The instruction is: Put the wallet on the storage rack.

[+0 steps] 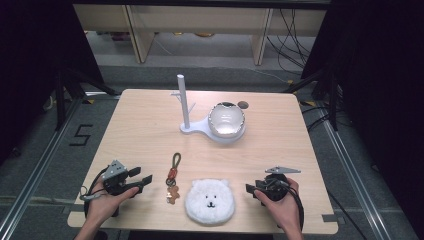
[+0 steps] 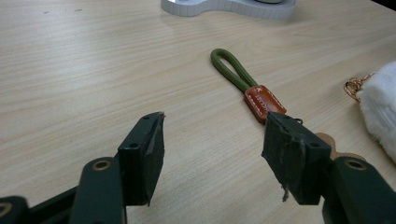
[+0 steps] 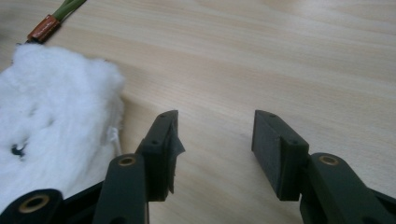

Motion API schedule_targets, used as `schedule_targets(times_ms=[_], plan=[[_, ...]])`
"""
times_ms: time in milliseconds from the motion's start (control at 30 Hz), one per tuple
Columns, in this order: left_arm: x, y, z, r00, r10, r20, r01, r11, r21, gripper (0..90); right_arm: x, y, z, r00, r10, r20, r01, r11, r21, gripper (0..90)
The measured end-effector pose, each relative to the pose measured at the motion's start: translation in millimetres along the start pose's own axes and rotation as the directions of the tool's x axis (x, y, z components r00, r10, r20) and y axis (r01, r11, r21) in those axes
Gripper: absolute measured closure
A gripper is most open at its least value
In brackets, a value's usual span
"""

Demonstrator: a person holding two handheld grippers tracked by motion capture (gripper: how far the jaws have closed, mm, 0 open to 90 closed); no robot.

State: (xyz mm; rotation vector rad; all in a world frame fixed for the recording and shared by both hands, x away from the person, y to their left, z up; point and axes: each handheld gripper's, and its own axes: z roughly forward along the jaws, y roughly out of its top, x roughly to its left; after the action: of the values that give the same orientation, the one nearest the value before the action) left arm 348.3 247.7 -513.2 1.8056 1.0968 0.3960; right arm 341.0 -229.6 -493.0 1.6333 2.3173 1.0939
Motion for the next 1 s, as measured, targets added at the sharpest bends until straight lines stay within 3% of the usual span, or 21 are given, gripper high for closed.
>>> schedule_targets(times_ms=[100, 133, 200, 300, 333, 433, 500, 600, 667, 733, 800, 867, 933, 1000], plan=[[0.2, 1.6, 1.4, 1.0000, -0.008, 0.002, 0.008, 0.9999, 0.008, 37.6, 4.8, 5.9, -1.1, 1.0000, -0.005, 0.007, 0.005, 0.999, 0.041, 52.3], [0.3, 1.8, 2.4, 0.9999, -0.009, 0.006, 0.009, 0.9999, 0.007, 37.5, 8.2, 8.0, -3.1, 0.9997, 0.022, 0.013, -0.023, 0.996, 0.082, 52.3], [0.0, 2.3, 3.2, 1.0000, -0.008, 0.003, 0.008, 0.9999, 0.013, 37.5, 10.0, 12.3, -3.6, 0.9999, 0.007, -0.011, -0.006, 0.994, 0.110, 52.3], [-0.3, 2.6, 5.8, 0.9999, -0.009, 0.008, 0.009, 0.9999, 0.011, 37.5, 13.0, 16.6, -1.7, 0.9999, -0.005, -0.015, 0.007, 0.991, 0.130, 52.7], [-0.9, 3.1, 5.9, 1.0000, -0.010, 0.000, 0.010, 0.9998, 0.016, 37.5, 14.6, 18.0, -1.1, 0.9991, -0.002, -0.043, 0.008, 0.990, 0.138, 52.8], [-1.9, 3.6, 6.5, 1.0000, -0.007, -0.007, 0.007, 0.9999, 0.010, 37.4, 16.5, 20.2, 0.4, 0.9978, -0.016, -0.065, 0.025, 0.988, 0.149, 53.1], [-3.4, 3.1, 7.4, 0.9998, 0.006, -0.019, -0.006, 0.9999, 0.009, 37.4, 20.9, 24.0, 2.3, 0.9986, 0.009, -0.053, 0.001, 0.981, 0.195, 54.0], [-5.2, 2.8, 9.2, 0.9993, 0.022, -0.031, -0.022, 0.9997, 0.007, 37.4, 24.4, 30.1, 4.8, 0.9992, 0.010, -0.040, 0.000, 0.969, 0.246, 54.4], [-6.6, 2.5, 9.8, 0.9987, 0.036, -0.035, -0.036, 0.9993, 0.011, 37.4, 27.0, 35.2, 7.2, 0.9989, -0.015, -0.045, 0.027, 0.960, 0.280, 54.6], [-6.9, 1.0, 11.1, 0.9988, 0.036, -0.034, -0.036, 0.9992, 0.016, 37.4, 32.5, 40.4, 9.6, 0.9999, -0.003, -0.016, 0.008, 0.947, 0.321, 54.7], [-7.7, -0.1, 11.9, 0.9987, 0.036, -0.035, -0.036, 0.9992, 0.019, 37.4, 35.4, 44.8, 11.1, 0.9984, -0.032, -0.045, 0.046, 0.939, 0.342, 54.6], [-7.7, -0.7, 12.1, 0.9983, 0.041, -0.043, -0.040, 0.9989, 0.026, 37.3, 39.4, 48.8, 13.6, 0.9982, -0.043, -0.042, 0.056, 0.927, 0.370, 54.4], [-7.6, -1.0, 12.6, 0.9983, 0.040, -0.043, -0.039, 0.9988, 0.028, 37.3, 41.3, 50.3, 15.2, 0.9984, -0.045, -0.033, 0.054, 0.924, 0.379, 54.0], [-6.3, -2.4, 14.3, 0.9988, 0.032, -0.036, -0.031, 0.9992, 0.026, 37.2, 47.4, 56.3, 19.5, 0.9973, -0.045, -0.058, 0.065, 0.911, 0.406, 52.9]])
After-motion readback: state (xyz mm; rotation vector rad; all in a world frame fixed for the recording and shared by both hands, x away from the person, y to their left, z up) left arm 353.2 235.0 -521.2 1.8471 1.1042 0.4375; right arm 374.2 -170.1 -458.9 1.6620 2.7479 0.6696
